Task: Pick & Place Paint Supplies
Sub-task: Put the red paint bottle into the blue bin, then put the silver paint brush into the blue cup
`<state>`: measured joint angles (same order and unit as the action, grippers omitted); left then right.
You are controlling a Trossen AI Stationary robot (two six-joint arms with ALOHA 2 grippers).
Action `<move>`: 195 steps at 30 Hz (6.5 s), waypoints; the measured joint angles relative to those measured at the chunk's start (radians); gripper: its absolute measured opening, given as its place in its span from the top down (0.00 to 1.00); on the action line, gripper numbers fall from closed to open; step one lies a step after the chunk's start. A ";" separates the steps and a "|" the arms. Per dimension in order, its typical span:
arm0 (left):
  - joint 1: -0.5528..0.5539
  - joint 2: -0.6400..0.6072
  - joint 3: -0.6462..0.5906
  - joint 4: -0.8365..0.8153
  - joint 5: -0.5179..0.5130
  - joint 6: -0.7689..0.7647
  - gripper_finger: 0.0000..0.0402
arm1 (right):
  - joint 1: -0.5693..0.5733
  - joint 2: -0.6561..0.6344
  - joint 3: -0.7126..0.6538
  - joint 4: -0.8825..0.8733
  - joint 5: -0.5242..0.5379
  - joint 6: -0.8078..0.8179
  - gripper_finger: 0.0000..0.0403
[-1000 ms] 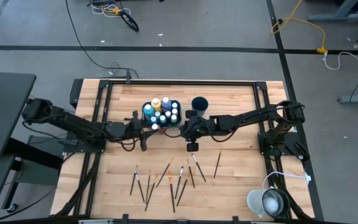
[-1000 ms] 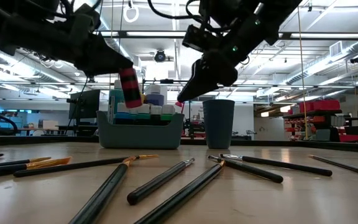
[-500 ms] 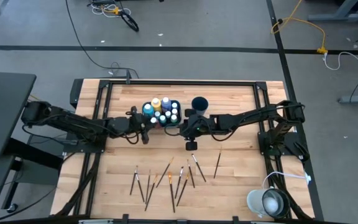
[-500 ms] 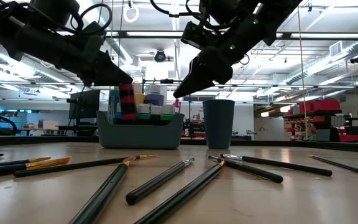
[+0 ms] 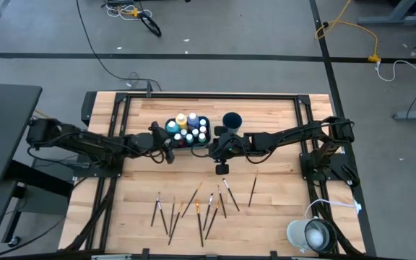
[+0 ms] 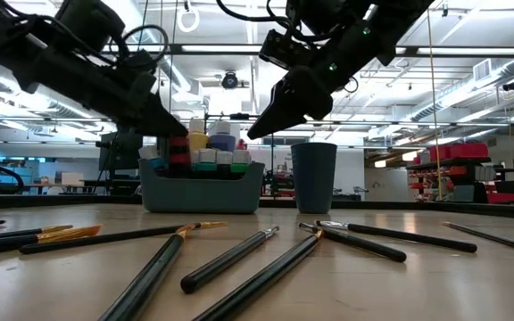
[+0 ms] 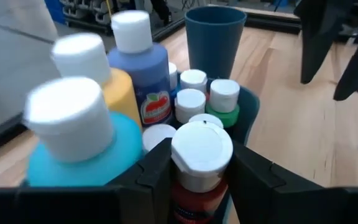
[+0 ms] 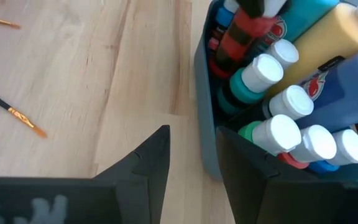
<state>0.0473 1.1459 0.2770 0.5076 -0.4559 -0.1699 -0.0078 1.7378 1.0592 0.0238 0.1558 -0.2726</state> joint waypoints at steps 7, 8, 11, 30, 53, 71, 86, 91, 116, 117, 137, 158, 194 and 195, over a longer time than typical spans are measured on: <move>0.012 0.141 0.002 0.130 0.002 -0.011 0.68 | 0.000 0.000 0.000 0.000 0.000 0.001 0.67; 0.012 0.157 0.003 0.149 -0.001 -0.013 0.67 | 0.000 0.000 0.000 -0.001 0.000 0.001 0.67; 0.012 0.182 0.005 0.166 -0.007 -0.032 0.65 | 0.000 0.000 0.000 -0.001 0.000 0.001 0.67; 0.012 0.195 0.005 0.167 0.006 -0.002 0.52 | 0.001 0.000 0.000 -0.003 -0.051 0.002 0.67; 0.006 0.043 0.008 0.193 0.033 0.098 0.53 | 0.024 0.000 0.000 -0.029 -0.077 0.167 0.67; 0.006 0.043 0.009 0.197 0.107 0.099 0.53 | 0.112 0.000 0.000 -0.434 -0.125 0.677 0.52; 0.006 0.043 0.010 0.201 0.107 0.099 0.53 | 0.212 0.076 0.000 -0.380 -0.058 0.808 0.56; 0.006 0.043 0.010 0.201 0.107 0.099 0.53 | 0.219 0.108 0.000 -0.360 -0.057 0.807 0.56; 0.006 0.042 0.011 0.201 0.110 0.105 0.53 | 0.220 0.169 0.002 -0.369 0.046 0.716 0.98; 0.006 0.043 0.011 0.200 0.110 0.105 0.53 | 0.218 0.169 0.002 -0.368 0.046 0.710 0.98; 0.006 0.042 0.011 0.210 0.110 0.107 0.53 | 0.173 -0.044 -0.004 -0.291 0.300 0.470 1.00; 0.006 0.042 0.011 0.224 0.110 0.096 0.53 | -0.119 -0.266 -0.146 0.409 0.277 -0.052 1.00; 0.006 0.042 0.011 0.262 0.110 0.098 0.53 | -0.312 0.026 -0.505 1.120 0.202 0.135 0.92; 0.006 0.042 0.011 0.262 0.110 0.098 0.53 | -0.312 0.026 -0.505 1.118 0.202 0.134 0.90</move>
<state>0.0528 1.1881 0.2878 0.7696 -0.3458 -0.0715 -0.3199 1.7635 0.5541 1.1417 0.3576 -0.1382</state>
